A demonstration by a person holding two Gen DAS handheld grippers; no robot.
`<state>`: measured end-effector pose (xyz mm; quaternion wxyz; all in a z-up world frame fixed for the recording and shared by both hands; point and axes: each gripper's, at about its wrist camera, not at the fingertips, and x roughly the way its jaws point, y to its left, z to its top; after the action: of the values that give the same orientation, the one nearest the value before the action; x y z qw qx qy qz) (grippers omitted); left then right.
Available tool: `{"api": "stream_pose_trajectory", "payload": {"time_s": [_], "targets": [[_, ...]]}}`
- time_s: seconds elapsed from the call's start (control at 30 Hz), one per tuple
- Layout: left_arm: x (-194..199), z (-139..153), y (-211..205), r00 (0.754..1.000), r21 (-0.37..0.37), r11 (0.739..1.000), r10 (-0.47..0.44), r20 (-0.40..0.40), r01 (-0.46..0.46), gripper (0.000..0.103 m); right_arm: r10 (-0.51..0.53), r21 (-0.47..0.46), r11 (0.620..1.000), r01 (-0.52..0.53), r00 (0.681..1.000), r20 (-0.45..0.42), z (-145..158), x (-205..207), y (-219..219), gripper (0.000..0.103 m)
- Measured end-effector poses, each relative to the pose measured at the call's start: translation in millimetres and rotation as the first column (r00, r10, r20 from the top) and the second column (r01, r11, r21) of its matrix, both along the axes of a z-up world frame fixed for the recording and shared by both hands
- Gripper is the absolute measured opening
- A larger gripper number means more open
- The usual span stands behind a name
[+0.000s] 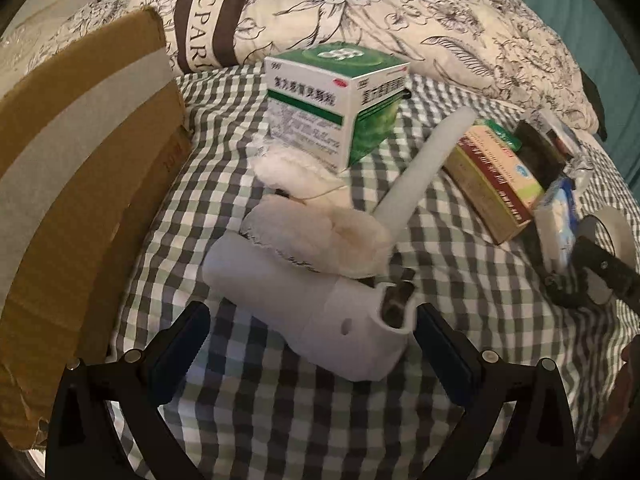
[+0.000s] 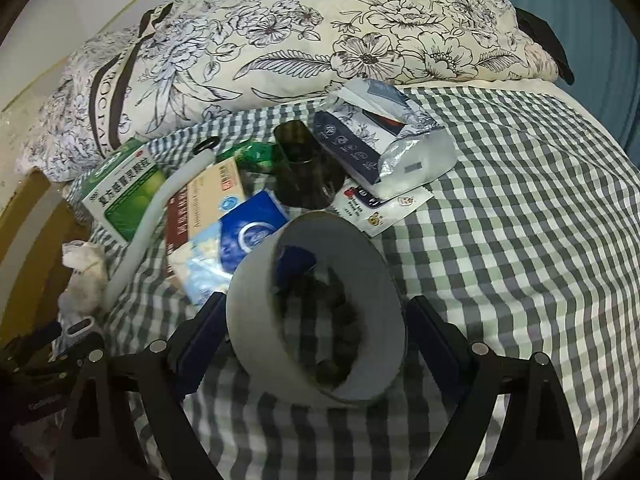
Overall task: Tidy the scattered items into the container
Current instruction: 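Grasp the white tape roll with the right gripper while the left grasps the white handheld device, then carry the device and tape roll into the cardboard box and open both grippers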
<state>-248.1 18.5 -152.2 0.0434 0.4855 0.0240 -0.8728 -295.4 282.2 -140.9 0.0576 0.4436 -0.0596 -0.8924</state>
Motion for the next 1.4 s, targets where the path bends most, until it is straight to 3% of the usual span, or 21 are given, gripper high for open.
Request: {"api": "stream_pose_trajectory", "payload": {"time_s": [0.23, 0.37, 0.57, 0.63, 0.73, 0.77, 0.83, 0.87, 0.93, 1.4], "targets": [[4.9, 1.3, -15.1, 1.0, 0.038, 0.999, 0.018, -0.005, -0.018, 0.103, -0.067, -0.072, 0.995, 0.065, 0.997, -0.025, 2.8, 7.5, 23.3, 0.089], [10.4, 5.4, -15.3, 1.0, 0.047, 0.999, 0.0, -0.008, 0.001, 0.095, -0.111, -0.104, 0.989, 0.106, 0.993, -0.042, 10.1, 15.6, 40.9, 0.081], [17.3, 11.5, -16.6, 1.0, 0.045, 0.999, -0.018, -0.012, 0.019, 0.09, -0.161, -0.091, 0.984, 0.155, 0.985, -0.061, 18.8, 29.8, 56.7, 0.065], [18.2, 11.6, -20.0, 1.0, 0.063, 0.998, -0.015, -0.008, 0.015, 0.09, -0.171, -0.09, 0.982, 0.167, 0.985, -0.037, 16.2, 32.4, 63.2, 0.05], [18.8, 10.7, -26.9, 1.0, 0.091, 0.996, 0.001, -0.001, -0.001, 0.09, -0.207, -0.146, 0.968, 0.205, 0.978, 0.002, 7.3, 38.5, 78.4, 0.035], [18.4, 10.4, -27.7, 1.0, 0.098, 0.995, 0.004, 0.002, -0.004, 0.09, -0.214, -0.161, 0.964, 0.213, 0.977, 0.01, 4.5, 40.7, 81.9, 0.035], [18.8, 10.1, -28.9, 1.0, 0.126, 0.992, -0.003, 0.003, 0.003, 0.076, -0.218, -0.187, 0.958, 0.217, 0.976, 0.017, 0.9, 46.4, 86.3, 0.034], [18.9, 10.1, -28.1, 1.0, 0.133, 0.991, -0.004, 0.006, 0.004, 0.062, -0.219, -0.191, 0.957, 0.218, 0.976, 0.014, 0.4, 50.2, 87.1, 0.032], [19.1, 8.8, -26.7, 1.0, 0.122, 0.992, -0.002, 0.014, 0.0, 0.059, -0.215, -0.199, 0.957, 0.213, 0.977, 0.013, 0.2, 56.1, 87.2, 0.025], [42.2, 24.7, -28.9, 1.0, 0.134, 0.991, 0.002, -0.004, -0.002, 0.059, -0.173, -0.188, 0.968, 0.167, 0.985, -0.019, 16.4, 79.6, 73.5, 0.021]]}}
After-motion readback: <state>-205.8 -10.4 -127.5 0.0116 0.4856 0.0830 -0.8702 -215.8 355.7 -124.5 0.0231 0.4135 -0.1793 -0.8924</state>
